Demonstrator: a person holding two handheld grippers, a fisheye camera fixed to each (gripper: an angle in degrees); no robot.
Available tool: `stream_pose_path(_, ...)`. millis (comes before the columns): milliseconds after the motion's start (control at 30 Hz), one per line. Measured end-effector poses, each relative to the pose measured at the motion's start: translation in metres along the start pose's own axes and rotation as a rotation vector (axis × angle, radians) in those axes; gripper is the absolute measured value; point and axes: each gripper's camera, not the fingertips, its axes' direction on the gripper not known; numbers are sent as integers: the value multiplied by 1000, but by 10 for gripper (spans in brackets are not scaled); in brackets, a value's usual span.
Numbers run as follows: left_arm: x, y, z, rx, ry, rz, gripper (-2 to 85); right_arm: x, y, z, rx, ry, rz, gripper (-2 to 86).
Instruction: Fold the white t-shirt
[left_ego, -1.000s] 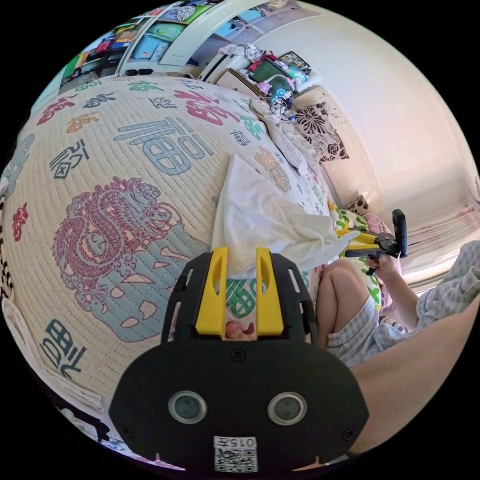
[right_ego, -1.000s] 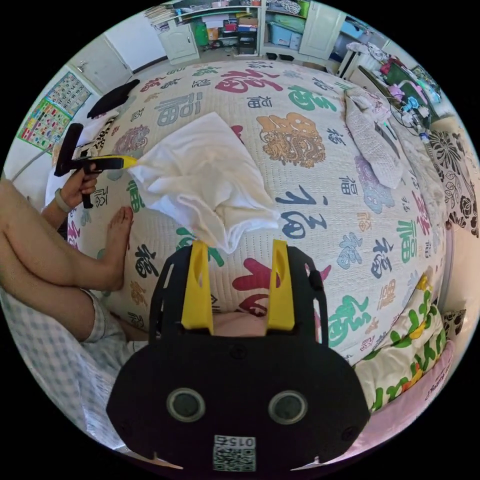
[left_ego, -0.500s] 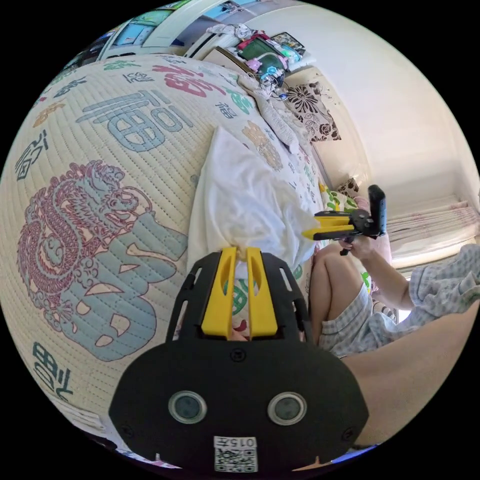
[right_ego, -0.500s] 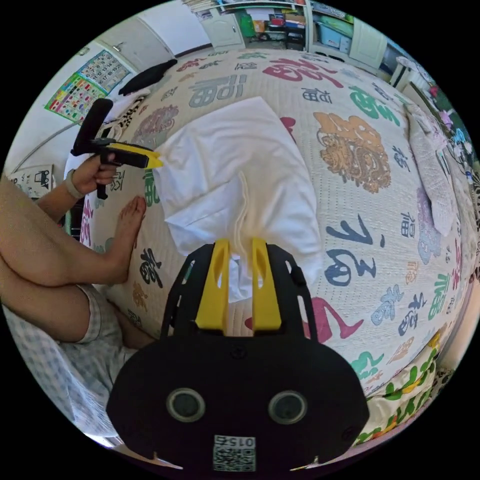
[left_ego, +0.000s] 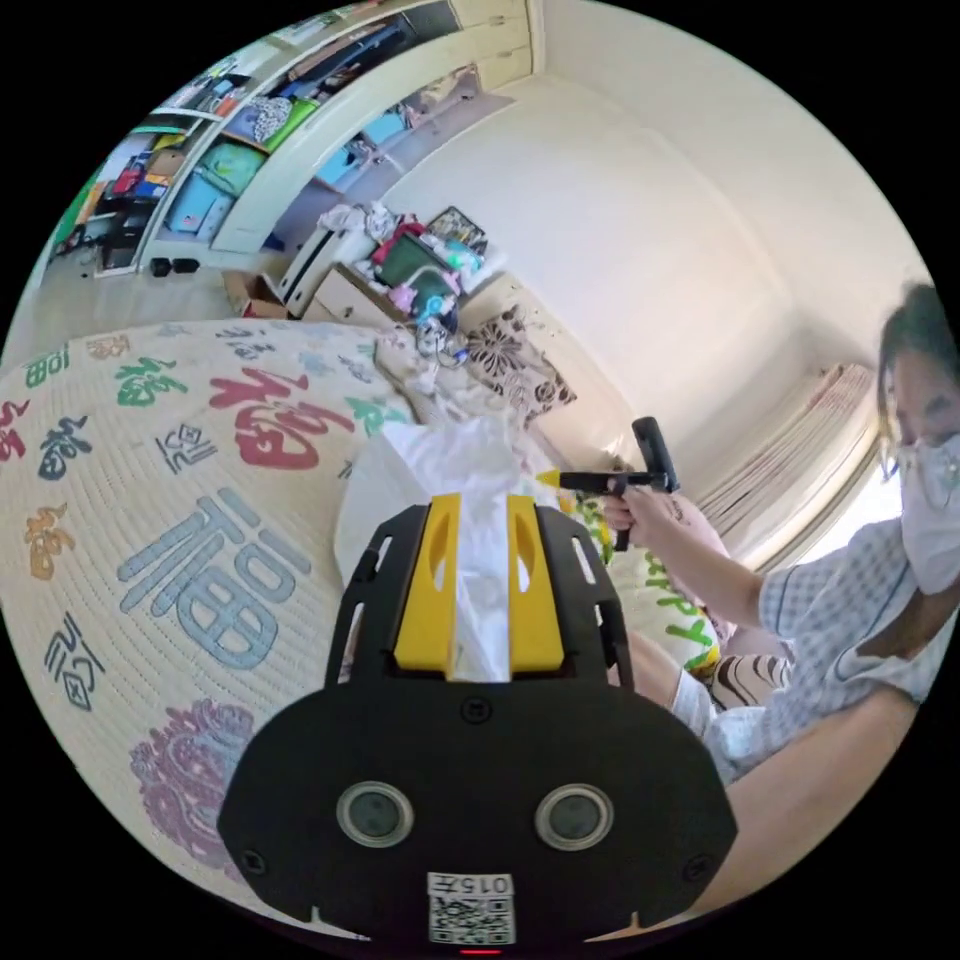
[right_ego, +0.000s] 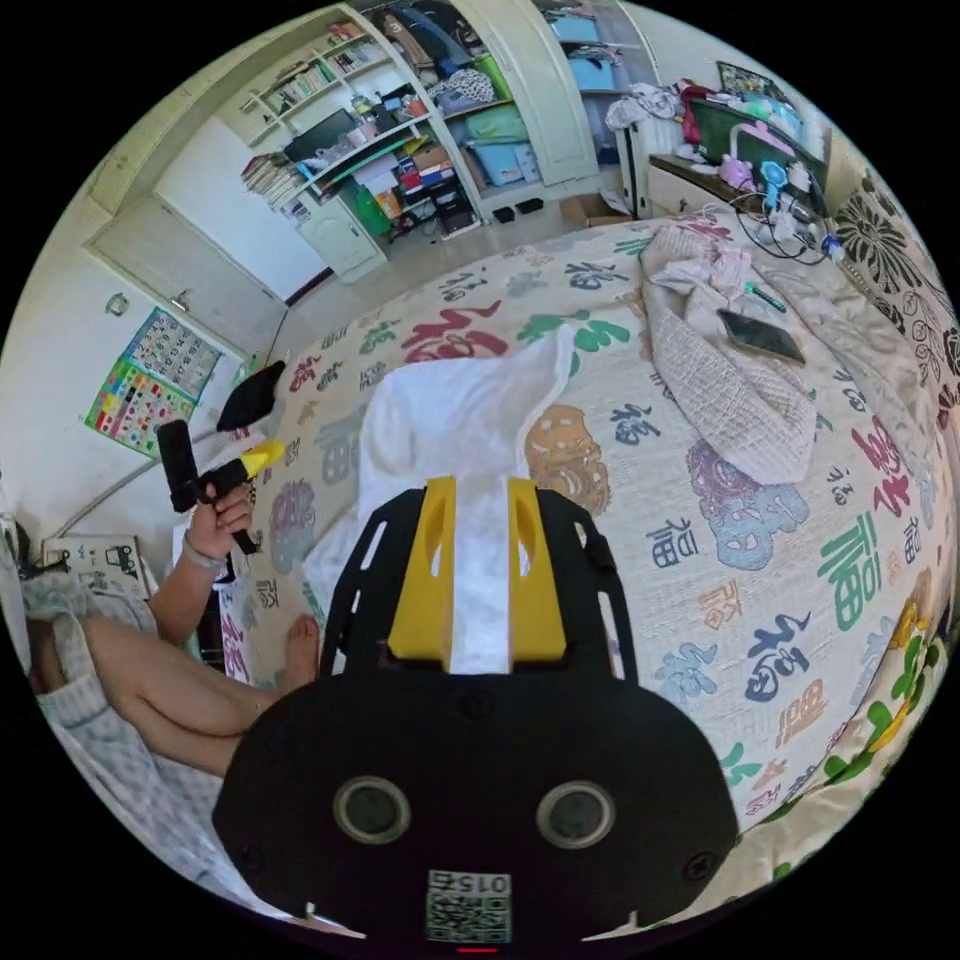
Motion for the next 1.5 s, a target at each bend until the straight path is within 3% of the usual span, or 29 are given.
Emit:
stream_pose_path(100,1,54,39,-238,-71,-31,82,0,37,33,-141,58,-12,82)
stream_pose_path(200,14,90,78,-428,-60,15,88,-2,62,66,-241,-25,-11,80)
stream_pose_path(300,4,106,108,-502,71,-85,86,-5,67,87,-276,1,-1,40)
stream_pose_path(400,-22,114,136,-515,161,-223,56,-13,61,92,-286,-145,5,23)
stream_pose_path(433,-28,112,137,-504,176,-252,46,-16,60,91,-278,-186,-1,21)
stream_pose_path(500,-57,95,114,-309,327,-365,20,-29,58,85,-257,-346,-43,16)
stream_pose_path(567,-73,69,75,-143,357,-348,14,-42,57,81,-247,-413,-86,16)
stream_pose_path(600,-80,47,45,-63,313,-300,12,-54,55,81,-234,-434,-131,17)
stream_pose_path(767,-71,-32,8,-27,165,-49,19,-83,24,102,11,-618,-67,38)
stream_pose_path(900,-84,-60,-14,56,28,-73,58,-105,-4,129,13,-639,-36,64)
stream_pose_path(1000,-120,-37,-37,97,-181,-213,82,-108,12,135,-135,-534,-146,70)
stream_pose_path(1233,-137,100,-43,99,-185,-493,95,-85,24,112,-181,-395,-201,66)
stream_pose_path(1367,-104,157,-12,104,-158,-595,94,-138,-27,114,-169,-225,-483,72)
stream_pose_path(1500,-76,153,33,81,-226,-510,92,-220,-71,165,-248,-158,-781,77)
